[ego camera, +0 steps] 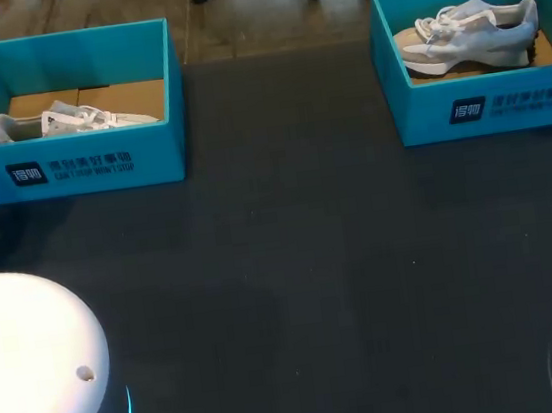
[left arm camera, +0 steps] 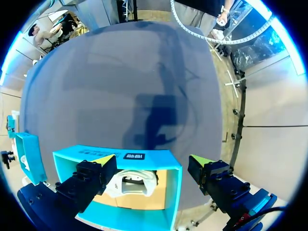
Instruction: Take the shoe out of the shoebox, open the shoe tongue, remove and reinsert the insole, then place the shoe into the shoebox
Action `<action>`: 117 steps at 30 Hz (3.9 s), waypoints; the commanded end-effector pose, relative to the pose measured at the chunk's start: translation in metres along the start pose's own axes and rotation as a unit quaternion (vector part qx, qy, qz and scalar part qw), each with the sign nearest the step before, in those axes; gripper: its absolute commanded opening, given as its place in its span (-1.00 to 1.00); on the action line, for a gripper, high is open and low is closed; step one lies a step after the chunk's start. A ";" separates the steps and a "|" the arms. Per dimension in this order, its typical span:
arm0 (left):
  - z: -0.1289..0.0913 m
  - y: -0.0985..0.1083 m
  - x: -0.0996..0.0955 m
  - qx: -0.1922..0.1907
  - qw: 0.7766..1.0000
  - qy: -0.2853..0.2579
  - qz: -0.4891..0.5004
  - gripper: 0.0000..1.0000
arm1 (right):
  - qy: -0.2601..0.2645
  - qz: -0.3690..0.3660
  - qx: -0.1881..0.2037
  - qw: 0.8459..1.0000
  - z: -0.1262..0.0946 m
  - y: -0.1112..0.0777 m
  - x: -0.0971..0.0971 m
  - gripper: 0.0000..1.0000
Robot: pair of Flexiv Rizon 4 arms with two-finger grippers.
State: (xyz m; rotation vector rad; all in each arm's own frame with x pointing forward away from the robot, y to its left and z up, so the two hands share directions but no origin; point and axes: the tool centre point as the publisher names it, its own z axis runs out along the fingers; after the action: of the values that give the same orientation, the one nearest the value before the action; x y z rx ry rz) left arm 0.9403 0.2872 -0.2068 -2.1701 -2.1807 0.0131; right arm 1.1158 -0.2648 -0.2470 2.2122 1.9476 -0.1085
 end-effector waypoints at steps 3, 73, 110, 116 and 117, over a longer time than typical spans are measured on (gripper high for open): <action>0.000 -0.001 0.000 -0.002 1.000 0.001 0.000 1.00 | -0.006 -0.006 0.004 1.000 0.034 0.020 -0.006 1.00; 0.000 -0.001 0.000 -0.002 1.000 0.001 0.000 1.00 | 0.044 -0.025 0.090 0.995 0.165 0.052 -0.020 0.04; 0.000 -0.001 0.000 -0.002 1.000 0.001 0.000 1.00 | -0.014 0.063 0.076 0.995 0.016 0.032 -0.032 -1.00; 0.000 -0.001 0.000 -0.002 1.000 0.001 0.000 1.00 | -0.032 0.069 0.072 0.994 -0.025 0.025 -0.025 -1.00; 0.000 -0.001 0.000 -0.002 1.000 0.001 0.000 1.00 | -0.037 0.071 0.070 0.994 -0.031 0.025 -0.024 -1.00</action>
State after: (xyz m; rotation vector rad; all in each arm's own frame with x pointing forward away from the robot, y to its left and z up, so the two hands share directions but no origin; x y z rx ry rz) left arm 0.9402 0.2873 -0.2068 -2.1698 -2.1810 0.0130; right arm 1.1490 -0.3041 -0.2556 2.4180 1.8100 -0.3303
